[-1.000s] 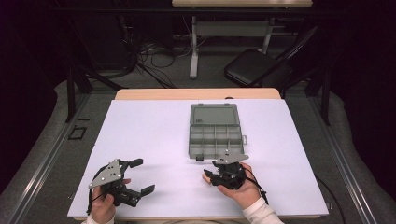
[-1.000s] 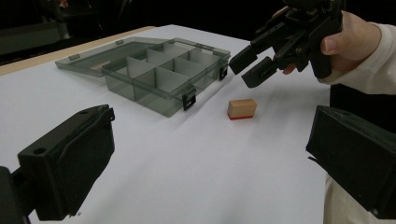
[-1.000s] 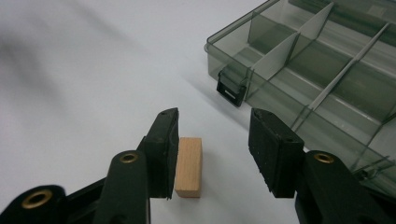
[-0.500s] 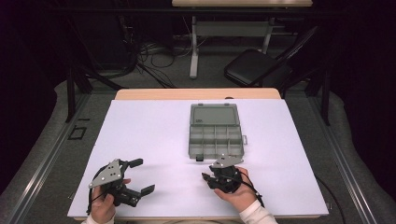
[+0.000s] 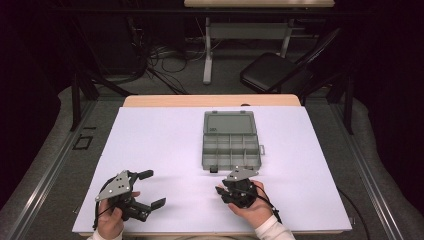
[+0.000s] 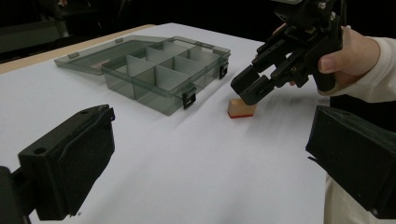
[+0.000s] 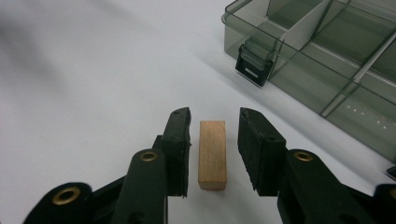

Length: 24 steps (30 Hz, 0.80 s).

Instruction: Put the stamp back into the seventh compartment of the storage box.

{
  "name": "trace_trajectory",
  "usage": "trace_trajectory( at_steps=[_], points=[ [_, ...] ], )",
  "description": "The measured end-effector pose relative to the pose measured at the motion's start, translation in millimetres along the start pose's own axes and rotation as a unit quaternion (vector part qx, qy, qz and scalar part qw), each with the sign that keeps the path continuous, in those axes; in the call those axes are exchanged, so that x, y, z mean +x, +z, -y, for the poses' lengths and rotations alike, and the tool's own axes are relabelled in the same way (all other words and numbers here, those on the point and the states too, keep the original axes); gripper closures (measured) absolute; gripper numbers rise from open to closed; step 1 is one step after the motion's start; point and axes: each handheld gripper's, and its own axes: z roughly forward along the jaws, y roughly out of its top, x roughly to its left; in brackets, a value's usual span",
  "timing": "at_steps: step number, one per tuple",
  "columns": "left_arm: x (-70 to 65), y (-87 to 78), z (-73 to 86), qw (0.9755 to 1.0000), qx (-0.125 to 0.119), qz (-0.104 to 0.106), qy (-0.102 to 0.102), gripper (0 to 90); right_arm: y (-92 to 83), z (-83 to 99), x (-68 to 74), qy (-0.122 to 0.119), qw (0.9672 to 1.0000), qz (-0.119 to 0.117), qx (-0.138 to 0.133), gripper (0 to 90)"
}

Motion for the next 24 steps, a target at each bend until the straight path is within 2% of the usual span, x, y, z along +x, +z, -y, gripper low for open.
trace_trajectory(
  at_steps=[24],
  points=[
    [0.4,0.2,0.2,1.0,0.001,0.002,0.0,0.8,4.9,3.9,0.6,0.01,0.9997,-0.002,0.021,70.1]
  ],
)
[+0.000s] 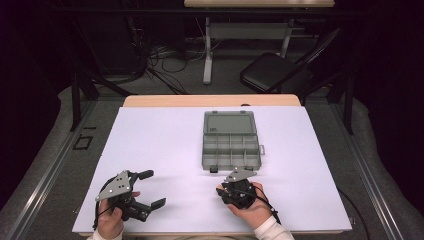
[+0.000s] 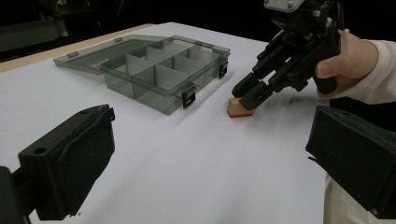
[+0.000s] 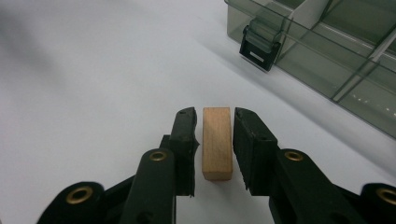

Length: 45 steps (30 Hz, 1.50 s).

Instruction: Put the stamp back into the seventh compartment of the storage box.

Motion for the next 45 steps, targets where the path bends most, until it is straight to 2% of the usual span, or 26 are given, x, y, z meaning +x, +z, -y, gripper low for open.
trace_trajectory(
  at_steps=[13,45],
  points=[
    [-0.3,-0.2,-0.1,1.0,0.0,0.0,-0.001,0.8,2.0,1.5,1.4,0.0,0.9999,0.011,0.013,75.1],
    [-0.3,-0.3,-0.1,1.0,-0.001,0.0,0.0,0.8,1.8,1.4,3.1,-0.01,0.9998,0.018,0.007,76.3]
  ],
)
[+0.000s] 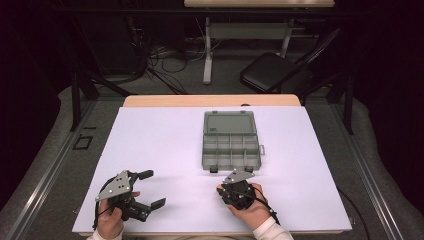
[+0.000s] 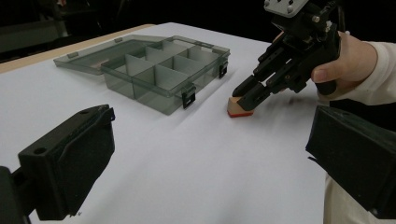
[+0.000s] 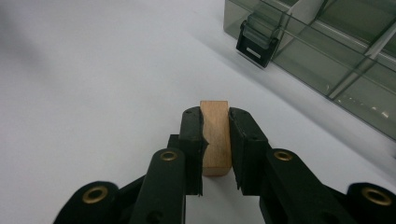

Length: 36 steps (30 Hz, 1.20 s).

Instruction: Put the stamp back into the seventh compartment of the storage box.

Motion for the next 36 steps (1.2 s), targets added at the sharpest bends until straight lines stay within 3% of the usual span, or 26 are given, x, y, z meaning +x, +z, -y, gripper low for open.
trace_trajectory(
  at_steps=[36],
  points=[
    [0.0,0.1,-0.2,1.0,-0.001,0.0,0.001,0.8,-23.6,-8.2,-9.9,0.015,0.9983,0.003,-0.056,76.4]
  ],
)
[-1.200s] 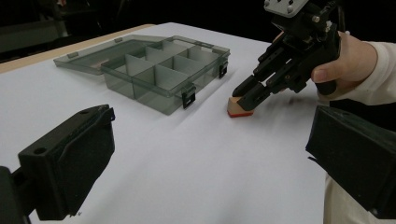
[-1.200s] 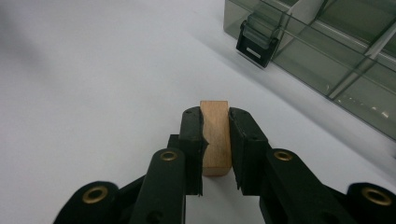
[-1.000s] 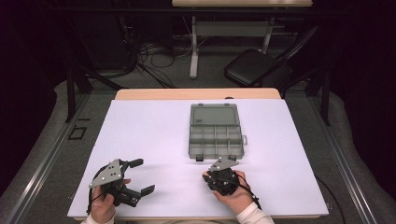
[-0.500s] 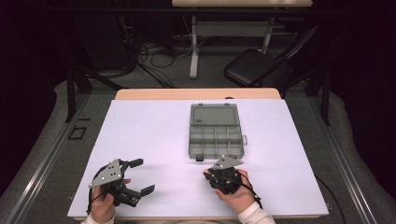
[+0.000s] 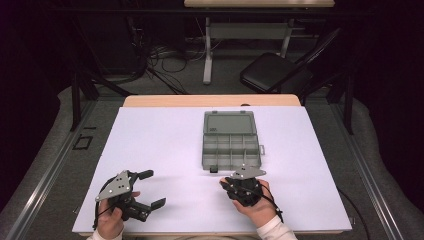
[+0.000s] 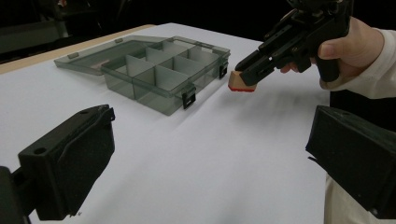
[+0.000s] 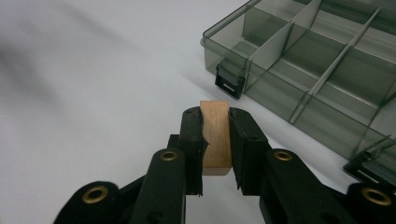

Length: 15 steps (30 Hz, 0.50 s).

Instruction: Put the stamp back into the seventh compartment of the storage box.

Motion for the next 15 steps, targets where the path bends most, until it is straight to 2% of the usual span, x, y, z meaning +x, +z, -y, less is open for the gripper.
trace_trajectory(
  at_steps=[15],
  points=[
    [0.1,0.2,0.0,1.0,0.0,-0.001,-0.001,0.8,-16.7,-5.7,-12.7,0.016,0.999,0.02,-0.036,76.4]
  ],
)
